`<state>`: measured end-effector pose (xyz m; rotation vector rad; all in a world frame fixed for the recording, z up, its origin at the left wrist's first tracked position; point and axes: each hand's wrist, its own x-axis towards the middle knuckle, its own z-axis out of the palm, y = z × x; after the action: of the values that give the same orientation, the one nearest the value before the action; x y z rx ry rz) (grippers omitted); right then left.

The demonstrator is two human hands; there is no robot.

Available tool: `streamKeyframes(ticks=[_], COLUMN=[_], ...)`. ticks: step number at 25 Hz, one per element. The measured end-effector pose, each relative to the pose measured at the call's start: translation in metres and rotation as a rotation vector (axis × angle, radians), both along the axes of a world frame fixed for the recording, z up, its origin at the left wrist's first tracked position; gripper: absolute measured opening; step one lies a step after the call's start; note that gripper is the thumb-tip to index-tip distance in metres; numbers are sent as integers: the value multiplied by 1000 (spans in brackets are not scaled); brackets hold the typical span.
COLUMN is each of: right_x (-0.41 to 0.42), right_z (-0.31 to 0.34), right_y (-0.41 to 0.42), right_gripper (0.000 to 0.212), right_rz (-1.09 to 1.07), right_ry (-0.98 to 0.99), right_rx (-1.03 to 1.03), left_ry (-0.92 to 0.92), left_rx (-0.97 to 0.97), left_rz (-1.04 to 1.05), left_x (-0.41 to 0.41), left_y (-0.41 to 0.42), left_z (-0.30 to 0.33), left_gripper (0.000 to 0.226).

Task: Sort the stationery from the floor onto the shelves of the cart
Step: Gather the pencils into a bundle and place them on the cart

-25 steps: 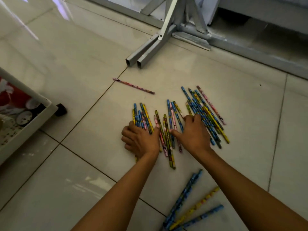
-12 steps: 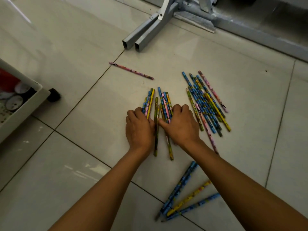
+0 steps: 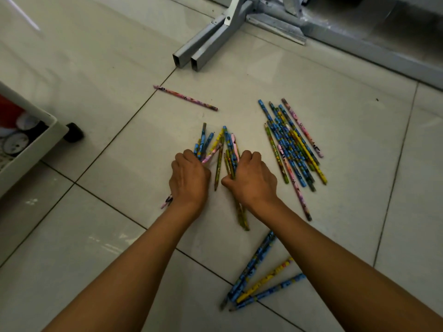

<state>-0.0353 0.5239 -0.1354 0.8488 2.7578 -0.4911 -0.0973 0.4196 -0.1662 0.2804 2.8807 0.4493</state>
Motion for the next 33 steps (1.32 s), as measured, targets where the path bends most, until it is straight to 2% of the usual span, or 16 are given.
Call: streamKeyframes(ticks=[4,8,12,15,18,22,24,27,29,33], right_x=[-3,0,2,7,11,28,45,80,109,168], right_z=[-5,-12,-16,-16,-3,3,4,14,18,18], right_y=[-6,-6,-5,1,20,40,43,46,48,46], right_gripper=[43,25,26,29,36,18,18,23,25,26], right_rz=[-46,-16,38,132,21,-266,-458,-717,-791,-829], right_ry=[-24,-12,-20,-18,28,181,276,326,333,283], right_rx=[-10,106,130,148,-61,-378,-610,-881,-897,-808], left_ry=[-1,37,-26,4,67,-32,-70,-85,-81,-63], left_rx=[-52,-25,-70,-99,-2,235,201,179,150,67], left_rz=[-34,-35,-68,-135,-114,-18,-7,-9,-56,-281], left_x=[-1,6,1,1,6,2,0,0,3,37], left_y=[-14,-27,-28,-34,-38,-19,-8,0,-3,-12], left_z=[1,-2,-1,2,8,14,14,12,12,19], left_gripper=[28,22,24,25,31,34,42,37,35,33])
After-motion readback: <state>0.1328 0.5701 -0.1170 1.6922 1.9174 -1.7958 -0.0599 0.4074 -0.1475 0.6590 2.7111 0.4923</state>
